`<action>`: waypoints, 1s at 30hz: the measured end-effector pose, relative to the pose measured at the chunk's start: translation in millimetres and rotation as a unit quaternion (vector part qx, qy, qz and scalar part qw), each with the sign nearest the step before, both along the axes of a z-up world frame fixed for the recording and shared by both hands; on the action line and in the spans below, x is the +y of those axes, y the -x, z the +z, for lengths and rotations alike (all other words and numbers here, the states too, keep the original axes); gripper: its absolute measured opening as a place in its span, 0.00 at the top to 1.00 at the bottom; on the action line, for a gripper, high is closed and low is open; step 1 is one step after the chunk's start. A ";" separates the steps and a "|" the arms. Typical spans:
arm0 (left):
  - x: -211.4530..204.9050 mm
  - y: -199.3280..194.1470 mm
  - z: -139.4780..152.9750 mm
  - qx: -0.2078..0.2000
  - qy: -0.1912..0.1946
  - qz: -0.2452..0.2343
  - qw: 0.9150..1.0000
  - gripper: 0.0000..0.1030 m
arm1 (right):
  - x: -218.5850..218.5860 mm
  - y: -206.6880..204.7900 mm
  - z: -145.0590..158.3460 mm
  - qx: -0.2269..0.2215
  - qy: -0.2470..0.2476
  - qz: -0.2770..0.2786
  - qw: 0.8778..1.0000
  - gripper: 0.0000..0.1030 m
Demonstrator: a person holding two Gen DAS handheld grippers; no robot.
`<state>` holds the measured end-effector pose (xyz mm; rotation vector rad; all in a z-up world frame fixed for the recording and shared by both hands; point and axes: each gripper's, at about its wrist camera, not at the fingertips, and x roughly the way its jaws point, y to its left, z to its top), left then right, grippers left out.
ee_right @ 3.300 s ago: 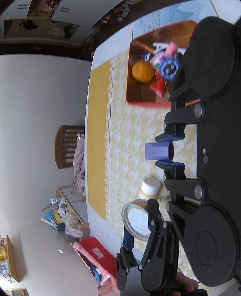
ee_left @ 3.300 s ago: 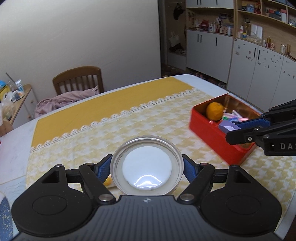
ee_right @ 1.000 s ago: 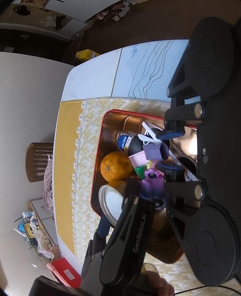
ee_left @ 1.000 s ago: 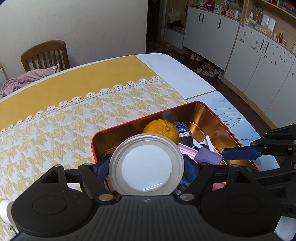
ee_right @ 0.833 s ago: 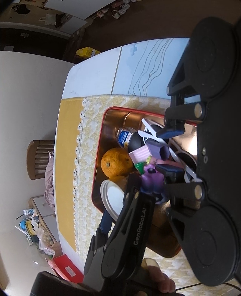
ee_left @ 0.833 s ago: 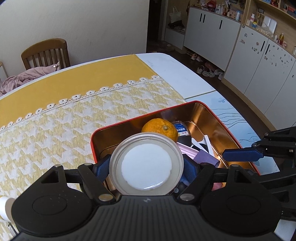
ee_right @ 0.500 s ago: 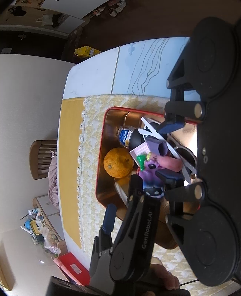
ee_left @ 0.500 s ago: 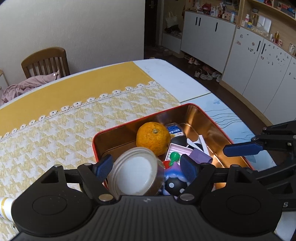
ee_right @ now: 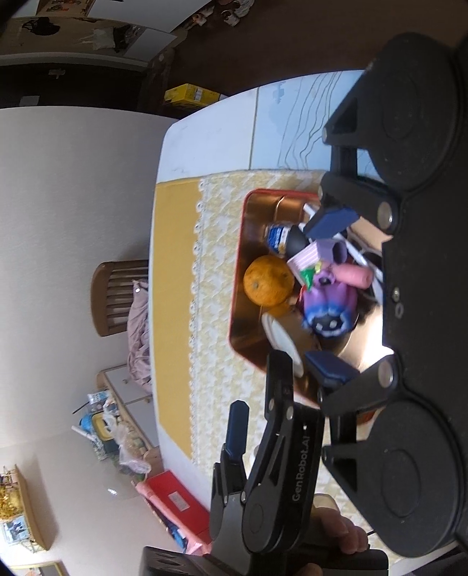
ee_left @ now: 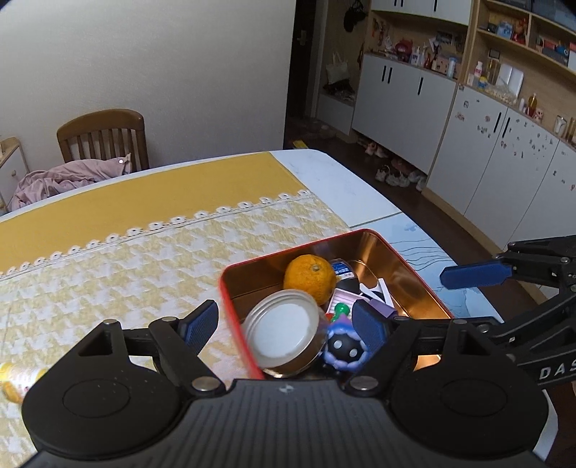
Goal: Organize rigid objects
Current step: 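Move both tools back toward the bottle and nail clipper on the cloth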
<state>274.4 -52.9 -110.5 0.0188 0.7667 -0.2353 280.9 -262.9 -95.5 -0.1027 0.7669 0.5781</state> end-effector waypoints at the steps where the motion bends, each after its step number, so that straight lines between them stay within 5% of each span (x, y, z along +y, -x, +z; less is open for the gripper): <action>1: 4.4 3.9 1.9 -0.002 0.002 0.001 1.000 0.21 | 2.3 2.8 2.1 -0.003 -0.002 0.002 1.000 0.26; 14: 82.8 53.3 17.5 -0.024 0.010 0.025 0.999 0.17 | 64.6 38.7 15.1 -0.024 -0.009 0.034 0.999 0.06; 18: 110.7 60.7 18.0 -0.025 0.005 0.034 0.999 0.16 | 94.4 51.4 14.0 -0.026 -0.008 0.054 0.998 0.06; 22: 140.7 67.0 17.5 -0.027 0.014 0.043 0.999 0.04 | 124.1 60.3 9.2 -0.017 -0.009 0.062 0.998 0.06; 30: 195.0 68.5 10.3 -0.034 0.013 0.059 0.998 0.02 | 180.4 72.7 -7.5 0.000 -0.008 0.069 0.998 0.06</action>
